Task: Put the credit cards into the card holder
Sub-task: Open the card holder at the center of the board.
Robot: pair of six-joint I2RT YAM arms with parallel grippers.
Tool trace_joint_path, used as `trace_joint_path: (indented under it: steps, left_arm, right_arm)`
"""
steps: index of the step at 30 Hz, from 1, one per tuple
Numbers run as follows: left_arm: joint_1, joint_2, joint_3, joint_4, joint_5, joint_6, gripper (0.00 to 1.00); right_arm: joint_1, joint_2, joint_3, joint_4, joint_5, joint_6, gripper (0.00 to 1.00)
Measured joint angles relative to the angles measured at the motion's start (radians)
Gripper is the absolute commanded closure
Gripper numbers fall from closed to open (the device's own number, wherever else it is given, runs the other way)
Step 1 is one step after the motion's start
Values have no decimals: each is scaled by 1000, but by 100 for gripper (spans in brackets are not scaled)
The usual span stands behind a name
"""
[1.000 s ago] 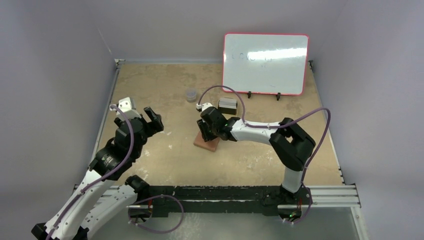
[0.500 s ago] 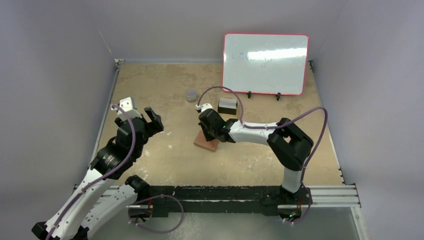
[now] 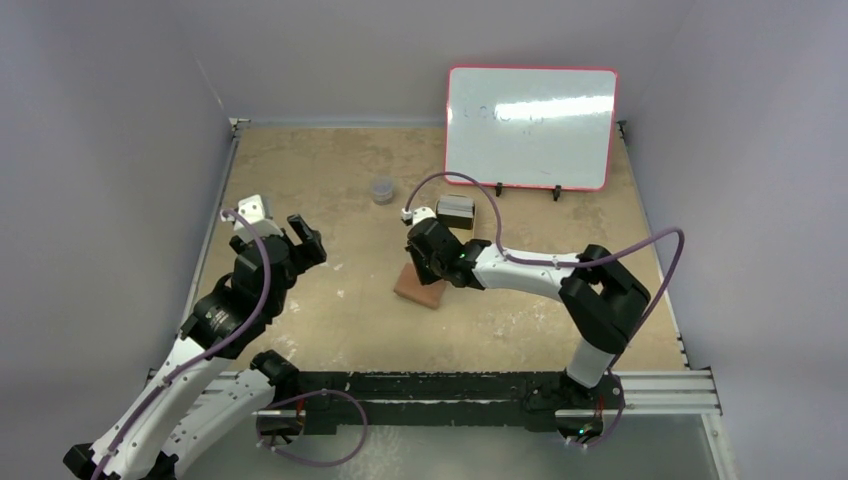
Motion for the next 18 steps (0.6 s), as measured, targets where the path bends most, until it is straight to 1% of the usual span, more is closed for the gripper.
trace_joint_path:
  steps: [2,6,10,18]
  left_arm:
    - [0,-1,0,0,0,-2,22]
    - [0,-9,0,-1,0,-2,22]
    - [0,-17,0,-1,-1,-2,23]
    - [0,-17,0,-2,-3,-2,23]
  right_arm:
    - [0,-14,0,0,-10,-11,74]
    - [0,-18,0,-1,-26,-76,64]
    - [0,-17,0,4,-37,-155,62]
    - [0,17,0,8,-38,-251,61]
